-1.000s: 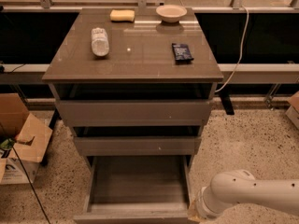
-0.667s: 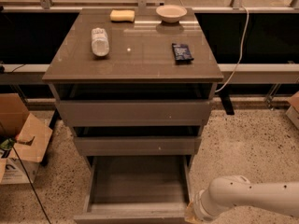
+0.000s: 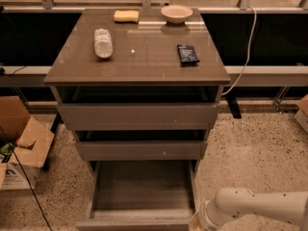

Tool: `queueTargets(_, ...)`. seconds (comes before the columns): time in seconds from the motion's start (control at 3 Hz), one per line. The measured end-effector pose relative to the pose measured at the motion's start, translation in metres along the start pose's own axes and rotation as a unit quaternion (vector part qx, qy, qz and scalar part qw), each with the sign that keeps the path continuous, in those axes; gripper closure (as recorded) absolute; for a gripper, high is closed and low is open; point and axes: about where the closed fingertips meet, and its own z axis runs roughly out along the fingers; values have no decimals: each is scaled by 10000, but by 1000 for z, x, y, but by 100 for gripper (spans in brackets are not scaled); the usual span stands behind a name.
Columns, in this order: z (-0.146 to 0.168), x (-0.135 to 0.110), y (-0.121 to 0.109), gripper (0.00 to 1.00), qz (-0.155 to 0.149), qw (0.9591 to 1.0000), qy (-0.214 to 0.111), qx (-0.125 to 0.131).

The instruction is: Close bottom drawer

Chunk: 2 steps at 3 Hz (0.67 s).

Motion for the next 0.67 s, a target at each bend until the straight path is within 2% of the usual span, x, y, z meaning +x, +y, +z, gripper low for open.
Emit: queueTargets(0.67,46,27,-15,100,385,9989,-78,-252)
